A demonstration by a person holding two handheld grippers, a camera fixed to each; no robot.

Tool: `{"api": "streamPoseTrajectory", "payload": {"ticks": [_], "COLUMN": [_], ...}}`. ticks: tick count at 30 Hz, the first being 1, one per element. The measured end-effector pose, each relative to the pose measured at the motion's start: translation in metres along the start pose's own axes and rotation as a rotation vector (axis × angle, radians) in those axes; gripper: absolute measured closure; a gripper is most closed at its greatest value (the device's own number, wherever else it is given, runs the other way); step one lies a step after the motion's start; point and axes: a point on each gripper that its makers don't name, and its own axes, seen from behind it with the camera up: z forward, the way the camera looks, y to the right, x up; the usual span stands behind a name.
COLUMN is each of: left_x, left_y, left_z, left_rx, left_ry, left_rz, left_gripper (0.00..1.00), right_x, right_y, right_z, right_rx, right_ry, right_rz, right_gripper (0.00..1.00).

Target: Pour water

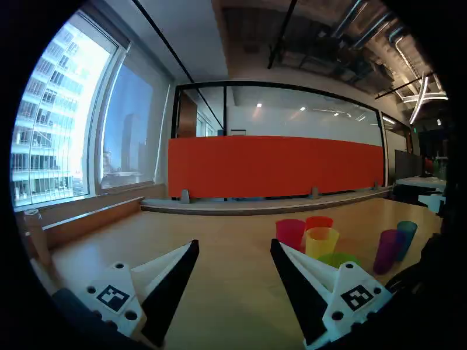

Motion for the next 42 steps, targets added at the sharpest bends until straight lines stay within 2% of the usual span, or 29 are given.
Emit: {"api": "streamPoseTrajectory", "payload": {"ticks": [9, 16, 23, 30, 42], "left_x": [-0.001, 0.018, 0.046, 0.083, 0.146], "left_y": [0.001, 0.004, 0.008, 0.011, 0.017], "left_z": [0.001, 0.001, 0.004, 0.011, 0.015], "left_rx": [-0.001, -0.022, -0.052, -0.094, -0.170], "left_ry": [-0.018, -0.012, -0.031, -0.041, -0.034], "left_rz": [-0.009, -0.021, -0.030, -0.012, -0.003], "left_gripper": [0.09, 0.09, 0.09, 0.09, 0.09], "right_x": [-0.001, 0.004, 0.036, 0.079, 0.136], "right_y": [-0.003, 0.004, 0.009, 0.011, 0.002], "right_z": [-0.002, -0.002, -0.003, -0.001, 0.005], "right_rx": [0.013, 0.005, 0.024, 0.044, 0.103], "right_ry": [-0.003, -0.038, -0.059, -0.061, -0.077], "right_rz": [-0.001, -0.002, -0.014, -0.017, -0.011], "right_gripper": [0.00, 0.00, 0.00, 0.00, 0.00]}}
